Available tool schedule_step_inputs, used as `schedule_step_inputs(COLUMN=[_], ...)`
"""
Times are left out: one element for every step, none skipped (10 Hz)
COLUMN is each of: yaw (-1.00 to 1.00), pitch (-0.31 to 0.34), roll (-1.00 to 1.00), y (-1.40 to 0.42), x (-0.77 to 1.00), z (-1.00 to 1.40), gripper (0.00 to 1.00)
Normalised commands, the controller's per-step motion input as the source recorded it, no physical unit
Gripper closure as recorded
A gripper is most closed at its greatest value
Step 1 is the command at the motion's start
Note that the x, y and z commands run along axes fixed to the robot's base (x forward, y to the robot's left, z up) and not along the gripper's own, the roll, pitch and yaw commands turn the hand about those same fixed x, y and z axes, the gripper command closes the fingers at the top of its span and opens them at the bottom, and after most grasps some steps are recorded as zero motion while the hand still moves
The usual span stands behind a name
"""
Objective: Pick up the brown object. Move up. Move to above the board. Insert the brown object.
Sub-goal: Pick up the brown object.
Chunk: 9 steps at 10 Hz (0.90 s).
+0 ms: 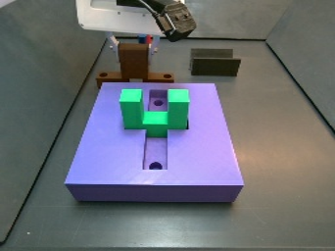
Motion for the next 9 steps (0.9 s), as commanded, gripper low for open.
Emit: schedule_step_inputs(yaw=[0.00,0.00,0.00,0.00,0.00,0.00,0.00,0.00,0.00], pitch=[0.000,0.000,0.000,0.000,0.000,0.000,0.000,0.000,0.000], roll=[0.00,0.00,0.00,0.00,0.00,0.00,0.00,0.00,0.00], y=[0.00,0.00,0.00,0.00,0.00,0.00,0.00,0.00,0.00], x=[0.00,0.00,0.00,0.00,0.00,0.00,0.00,0.00,0.00], z=[0.00,0.00,0.00,0.00,0.00,0.00,0.00,0.00,0.00], gripper=[1.00,1.00,1.00,1.00,1.00,1.00,1.00,1.00,1.00])
